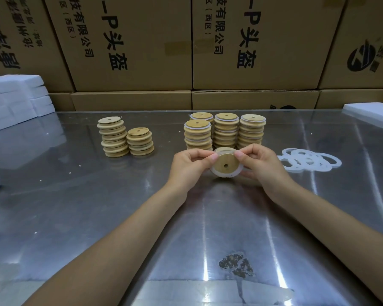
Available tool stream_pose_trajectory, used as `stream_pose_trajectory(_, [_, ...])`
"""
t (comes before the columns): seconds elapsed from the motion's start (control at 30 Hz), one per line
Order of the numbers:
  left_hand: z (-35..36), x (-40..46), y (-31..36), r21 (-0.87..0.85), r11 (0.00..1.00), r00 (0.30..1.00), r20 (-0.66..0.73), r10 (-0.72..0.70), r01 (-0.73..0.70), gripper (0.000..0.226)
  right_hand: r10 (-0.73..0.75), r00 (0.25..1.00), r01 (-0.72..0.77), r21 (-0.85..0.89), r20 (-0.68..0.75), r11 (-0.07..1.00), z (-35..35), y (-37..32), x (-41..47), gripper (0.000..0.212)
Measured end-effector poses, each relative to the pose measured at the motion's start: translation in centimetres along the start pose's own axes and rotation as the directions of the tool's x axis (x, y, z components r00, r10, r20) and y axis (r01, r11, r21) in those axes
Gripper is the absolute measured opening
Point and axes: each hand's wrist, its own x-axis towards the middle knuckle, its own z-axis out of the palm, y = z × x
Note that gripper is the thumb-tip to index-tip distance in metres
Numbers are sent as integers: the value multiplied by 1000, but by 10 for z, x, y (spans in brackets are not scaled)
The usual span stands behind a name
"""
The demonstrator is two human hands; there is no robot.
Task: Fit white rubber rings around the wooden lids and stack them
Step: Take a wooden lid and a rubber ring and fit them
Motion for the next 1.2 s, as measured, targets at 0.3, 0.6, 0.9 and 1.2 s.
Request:
stream_pose_trajectory(0.3, [-10, 5, 0, 108, 989, 993, 77, 91, -99, 9, -17, 998, 21, -73, 65, 997, -6, -2, 1, 7])
stream_pose_trajectory(0.6, [-12, 7, 0, 272, 947, 976, 177, 123, -169, 34, 64, 997, -61, -77, 42, 995, -9, 0, 0, 9])
stream_pose_trajectory(0.9, [-5, 3, -1, 422, 901, 992, 106, 65, -104, 17, 68, 998, -69, 80, 15, 994, -2, 1, -2, 9])
stream_pose_trajectory(1.2, [3, -8, 6, 3, 999, 986, 161, -49, 49, 12, -63, 995, 69, 62, -80, 996, 1, -3, -1, 9])
